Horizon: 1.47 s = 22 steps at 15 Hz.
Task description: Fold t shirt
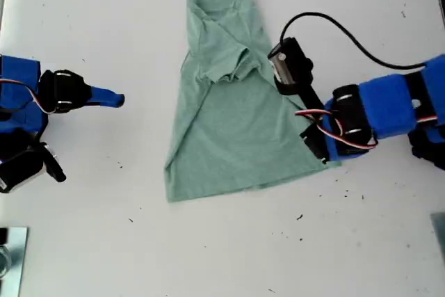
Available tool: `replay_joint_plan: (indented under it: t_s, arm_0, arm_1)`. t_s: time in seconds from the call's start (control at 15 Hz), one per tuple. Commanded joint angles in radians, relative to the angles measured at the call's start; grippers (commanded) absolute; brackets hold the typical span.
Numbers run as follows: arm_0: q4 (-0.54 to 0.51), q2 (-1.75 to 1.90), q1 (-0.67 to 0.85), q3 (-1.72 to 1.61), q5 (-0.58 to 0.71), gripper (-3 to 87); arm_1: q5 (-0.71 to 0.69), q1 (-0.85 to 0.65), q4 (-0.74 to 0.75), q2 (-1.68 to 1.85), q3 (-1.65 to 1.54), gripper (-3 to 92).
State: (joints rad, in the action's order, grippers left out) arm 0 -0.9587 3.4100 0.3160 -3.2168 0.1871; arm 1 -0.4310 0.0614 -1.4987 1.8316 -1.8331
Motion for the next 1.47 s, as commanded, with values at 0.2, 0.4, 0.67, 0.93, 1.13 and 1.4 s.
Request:
replay_joint_plan:
  t_s: [0.2,0.4,0.67,0.93,1.13,1.4]
  arm_0:
    - [-0.003,0.011,-0.023,-0.012,0.005,-0.2]
    - [-0.003,0.011,-0.023,-0.012,0.005,-0.2]
    - [-0.003,0.011,-0.020,-0.012,0.005,-0.2]
    - [-0.003,0.012,-0.023,-0.012,0.006,-0.2]
    - [-0.003,0.012,-0.025,-0.014,0.006,-0.2]
    - [-0.005,0.014,-0.018,-0.014,0.006,-0.2]
  arm_1:
    - [-0.049,0.034,-0.230,-0.181,0.612,-1.8]
    - [-0.078,0.017,-0.114,-0.431,0.896,-1.8]
    - [-0.017,-0.015,0.201,-0.488,0.695,7.1]
    - [0.006,0.026,0.224,-0.552,0.726,18.3]
    - [-0.021,0.040,0.043,-0.314,0.798,23.5]
    - [-0.028,-0.003,-0.103,0.190,0.497,23.8]
